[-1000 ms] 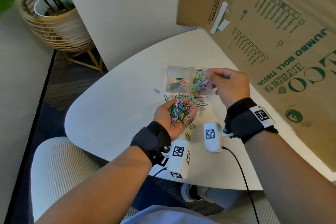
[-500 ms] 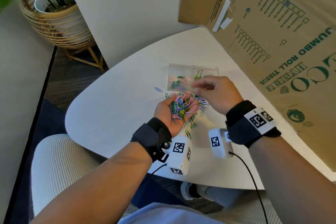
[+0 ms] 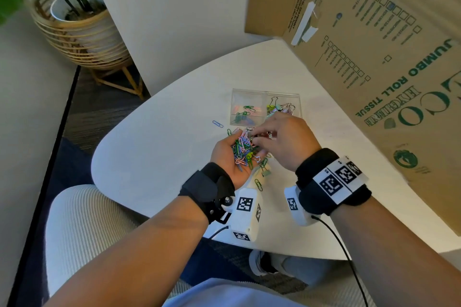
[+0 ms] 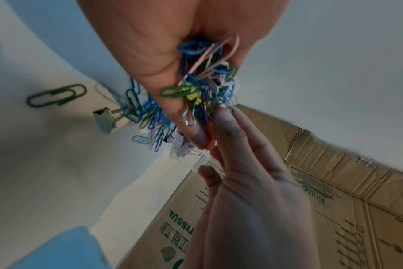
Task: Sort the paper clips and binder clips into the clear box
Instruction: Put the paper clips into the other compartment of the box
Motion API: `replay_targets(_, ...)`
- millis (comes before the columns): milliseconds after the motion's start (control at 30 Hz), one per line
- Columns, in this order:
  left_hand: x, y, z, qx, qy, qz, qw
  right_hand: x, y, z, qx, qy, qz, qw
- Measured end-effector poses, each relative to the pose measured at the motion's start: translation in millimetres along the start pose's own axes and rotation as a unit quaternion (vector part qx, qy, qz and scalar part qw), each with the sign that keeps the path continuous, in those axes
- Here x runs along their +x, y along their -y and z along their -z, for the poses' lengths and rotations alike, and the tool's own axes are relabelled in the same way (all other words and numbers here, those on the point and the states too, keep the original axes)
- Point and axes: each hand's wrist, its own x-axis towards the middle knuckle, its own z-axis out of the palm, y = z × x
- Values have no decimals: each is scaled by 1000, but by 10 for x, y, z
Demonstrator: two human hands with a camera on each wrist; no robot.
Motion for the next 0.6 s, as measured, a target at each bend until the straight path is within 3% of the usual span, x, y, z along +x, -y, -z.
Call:
replay_targets(233,13,13,8,-4,14,-4,1000,-115,-53,29,170,-7,-33,985)
replay_targets(433,-1,9,22,-9,-24,7,1000,39,-219,178,231,-168,-79,955)
replay_targets(600,-25,21,1,-7,-26,14,1000,279,-303,346,229,-216,-125,941)
